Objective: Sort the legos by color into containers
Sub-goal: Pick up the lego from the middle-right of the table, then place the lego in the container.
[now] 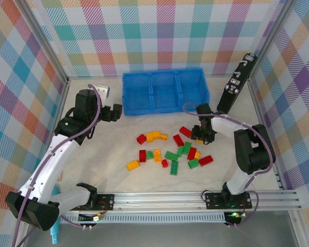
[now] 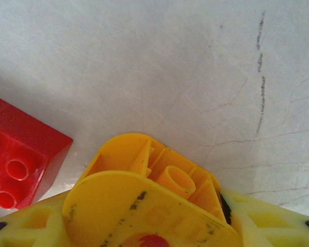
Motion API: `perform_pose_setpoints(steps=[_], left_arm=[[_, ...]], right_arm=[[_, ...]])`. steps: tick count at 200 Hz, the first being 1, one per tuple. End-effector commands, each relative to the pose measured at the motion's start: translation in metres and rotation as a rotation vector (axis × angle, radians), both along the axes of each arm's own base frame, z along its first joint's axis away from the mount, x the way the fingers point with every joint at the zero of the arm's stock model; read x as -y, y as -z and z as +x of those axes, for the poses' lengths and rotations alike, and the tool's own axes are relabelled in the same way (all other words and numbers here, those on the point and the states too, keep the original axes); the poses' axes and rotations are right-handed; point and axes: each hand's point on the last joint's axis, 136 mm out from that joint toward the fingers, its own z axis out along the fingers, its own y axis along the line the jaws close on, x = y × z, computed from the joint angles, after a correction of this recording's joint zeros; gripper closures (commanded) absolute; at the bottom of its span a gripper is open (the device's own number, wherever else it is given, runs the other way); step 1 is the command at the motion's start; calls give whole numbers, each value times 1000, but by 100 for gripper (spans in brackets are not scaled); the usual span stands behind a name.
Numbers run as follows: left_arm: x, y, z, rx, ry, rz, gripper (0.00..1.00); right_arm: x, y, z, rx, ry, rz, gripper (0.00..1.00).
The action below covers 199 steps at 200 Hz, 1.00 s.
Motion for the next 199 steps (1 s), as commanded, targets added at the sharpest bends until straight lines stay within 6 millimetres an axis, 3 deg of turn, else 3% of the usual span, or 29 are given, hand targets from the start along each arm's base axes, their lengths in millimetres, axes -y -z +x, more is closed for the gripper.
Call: perform_pose_setpoints(steps=[1,47,71,89,126,158,199], left_arm=[[-1,-9,2,46,-2,13,0],[-3,-9,2,57,-9,22,0],[-4,-9,2,61,-14,26,0],[-5,-11,1,65,-14,28,0],[-5,-17,2,75,-12,35,0],[-9,-21,3,76,-24,72,0],[-17,-25,3,89,-50,112,0]], right_arm=[[-1,-5,-4,-29,-39,-12,52],[1,-59,11,44,-99,-47,53],[-1,-98,39,152,-134,-68,52],[-4,-115,67,219,-163,-100,51],[-18,-132,131,331,-192,-128,51],[-19,-141,187,399,-166,-187,50],[-26,-121,235,410,-131,-194,50]])
